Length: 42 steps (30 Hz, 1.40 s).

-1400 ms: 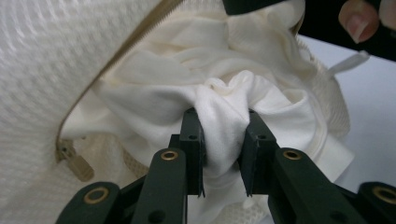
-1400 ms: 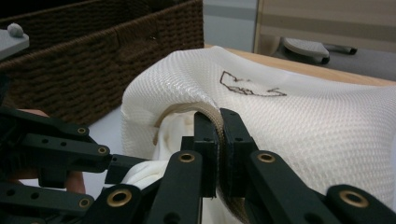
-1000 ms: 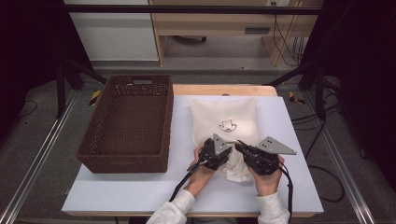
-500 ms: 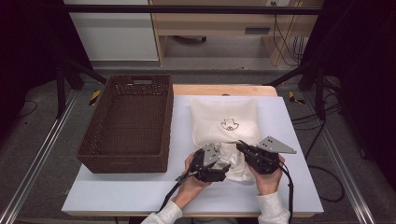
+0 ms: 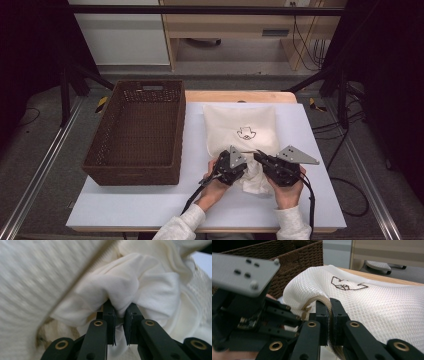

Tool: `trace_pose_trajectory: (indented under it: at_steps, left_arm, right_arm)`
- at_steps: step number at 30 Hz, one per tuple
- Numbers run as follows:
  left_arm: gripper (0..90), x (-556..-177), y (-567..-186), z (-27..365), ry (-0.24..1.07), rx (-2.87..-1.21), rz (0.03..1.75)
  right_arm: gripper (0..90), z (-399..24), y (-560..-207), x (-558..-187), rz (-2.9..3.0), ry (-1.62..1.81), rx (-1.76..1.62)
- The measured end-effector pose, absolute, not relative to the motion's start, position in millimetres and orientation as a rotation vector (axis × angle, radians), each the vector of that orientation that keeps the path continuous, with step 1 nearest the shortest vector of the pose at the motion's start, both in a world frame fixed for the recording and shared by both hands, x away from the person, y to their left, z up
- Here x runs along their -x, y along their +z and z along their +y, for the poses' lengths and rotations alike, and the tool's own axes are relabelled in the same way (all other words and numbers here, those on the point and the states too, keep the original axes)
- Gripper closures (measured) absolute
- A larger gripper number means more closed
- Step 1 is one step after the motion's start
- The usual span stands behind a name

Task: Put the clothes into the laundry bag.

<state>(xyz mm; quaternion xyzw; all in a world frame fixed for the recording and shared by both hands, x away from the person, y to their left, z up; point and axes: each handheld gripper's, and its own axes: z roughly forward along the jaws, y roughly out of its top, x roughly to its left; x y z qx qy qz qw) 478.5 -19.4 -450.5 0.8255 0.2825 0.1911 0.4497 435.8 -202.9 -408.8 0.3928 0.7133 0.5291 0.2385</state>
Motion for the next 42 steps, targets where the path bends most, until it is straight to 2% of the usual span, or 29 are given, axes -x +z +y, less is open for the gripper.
trace_pose_trajectory:
  at_steps: [6, 8, 10, 13, 14, 17, 22, 28, 30, 34, 35, 37, 38, 40, 42]
  left_arm:
    - [78.8, -498, -463, -28, 0.493, -2.079, 0.717]
    - [77.4, -500, -464, -25, 0.454, -2.065, 0.733]
    - [71.3, -495, -461, -21, 0.434, -2.067, 0.733]
    - [49.0, -488, -457, -13, 0.402, -2.066, 0.729]
    - [45.2, -477, -453, -3, 0.410, -2.055, 0.710]
    - [41.1, -462, -449, 17, 0.432, -2.033, 0.700]
    - [41.4, -455, -458, 41, 0.426, -2.038, 0.780]
    - [46.4, -464, -473, 35, 0.450, -2.094, 0.813]
    - [49.7, -470, -484, 27, 0.491, -2.178, 0.815]
    - [57.4, -473, -485, 31, 0.425, -2.166, 0.819]
    - [60.0, -473, -485, 31, 0.425, -2.166, 0.819]
    - [73.4, -471, -484, 30, 0.418, -2.180, 0.797]
    - [73.4, -470, -484, 29, 0.423, -2.184, 0.801]
    - [87.5, -471, -483, 29, 0.403, -2.183, 0.803]
    - [88.7, -471, -483, 30, 0.396, -2.180, 0.809]
  right_arm:
    - [86.6, -206, -411, -438, 1.953, 1.459, -1.087]
    - [86.6, -205, -412, -439, 1.955, 1.453, -1.095]
    - [86.6, -205, -413, -439, 1.961, 1.452, -1.088]
    - [86.6, -206, -413, -439, 1.960, 1.450, -1.091]
    - [86.6, -206, -413, -439, 1.958, 1.448, -1.092]
    - [86.6, -207, -413, -439, 1.956, 1.449, -1.092]
    - [86.5, -207, -413, -439, 1.960, 1.446, -1.089]
    - [86.5, -206, -415, -440, 1.965, 1.439, -1.094]
    - [86.5, -207, -415, -440, 1.969, 1.435, -1.089]
    - [86.5, -207, -416, -440, 1.972, 1.437, -1.091]
    - [86.6, -207, -416, -440, 1.973, 1.437, -1.090]
    - [86.5, -207, -416, -440, 1.971, 1.436, -1.091]
    - [86.5, -206, -416, -440, 1.970, 1.434, -1.092]
    - [86.6, -207, -416, -440, 1.970, 1.434, -1.093]
    - [86.6, -207, -416, -440, 1.970, 1.433, -1.092]
